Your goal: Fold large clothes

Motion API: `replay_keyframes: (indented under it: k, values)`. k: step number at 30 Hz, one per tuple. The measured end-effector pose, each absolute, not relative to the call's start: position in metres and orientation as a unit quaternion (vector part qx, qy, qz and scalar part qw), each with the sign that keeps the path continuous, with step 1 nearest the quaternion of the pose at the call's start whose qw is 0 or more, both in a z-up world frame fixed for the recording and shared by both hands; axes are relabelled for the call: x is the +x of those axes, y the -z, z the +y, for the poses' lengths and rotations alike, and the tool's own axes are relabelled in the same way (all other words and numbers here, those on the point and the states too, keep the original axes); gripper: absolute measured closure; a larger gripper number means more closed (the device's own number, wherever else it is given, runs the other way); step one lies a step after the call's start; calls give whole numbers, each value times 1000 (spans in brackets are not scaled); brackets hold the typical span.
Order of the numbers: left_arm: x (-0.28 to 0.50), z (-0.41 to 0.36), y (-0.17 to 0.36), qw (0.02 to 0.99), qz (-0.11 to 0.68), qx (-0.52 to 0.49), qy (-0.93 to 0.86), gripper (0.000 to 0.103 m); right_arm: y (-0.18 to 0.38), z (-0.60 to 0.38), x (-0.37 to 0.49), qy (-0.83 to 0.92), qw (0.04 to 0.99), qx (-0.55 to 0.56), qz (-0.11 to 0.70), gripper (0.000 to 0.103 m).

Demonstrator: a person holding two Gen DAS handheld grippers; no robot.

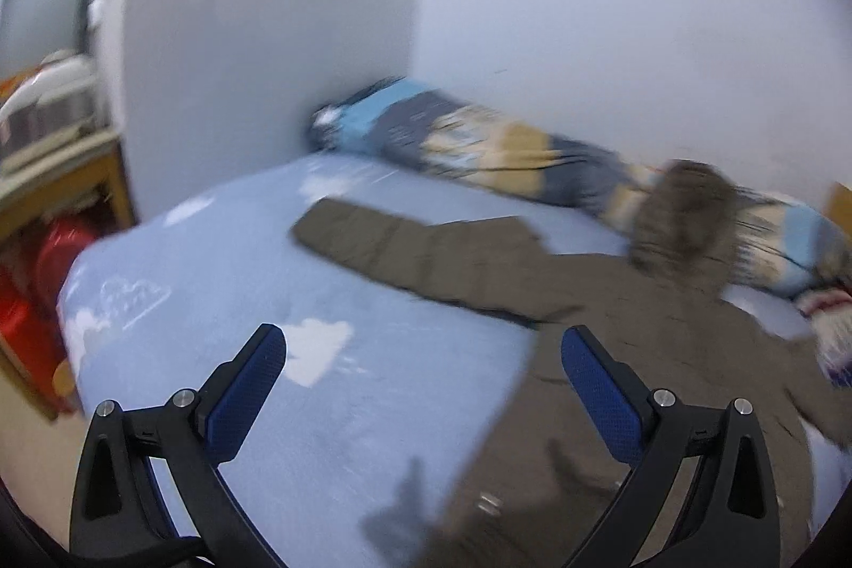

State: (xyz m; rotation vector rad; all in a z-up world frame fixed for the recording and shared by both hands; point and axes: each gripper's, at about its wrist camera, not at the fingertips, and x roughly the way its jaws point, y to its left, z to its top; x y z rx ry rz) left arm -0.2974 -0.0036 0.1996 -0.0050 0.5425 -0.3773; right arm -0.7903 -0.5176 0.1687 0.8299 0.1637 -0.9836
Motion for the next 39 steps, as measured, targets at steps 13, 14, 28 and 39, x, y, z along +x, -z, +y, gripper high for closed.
replay_keyframes:
  k: [13,14,28,39]
  values:
    - [-404,-83,-232,919,245,86,296,0,-188,-359,-712,371,885,219,175,5]
    - [-406,-91,-231,915,247,89,307,0,-186,-355,-703,361,888,214,186,5]
    - [-389,-181,-182,888,224,146,375,0,-157,-355,-641,354,880,198,245,5]
    - [-359,-225,-173,885,226,168,370,0,-158,-410,-612,365,871,217,248,5]
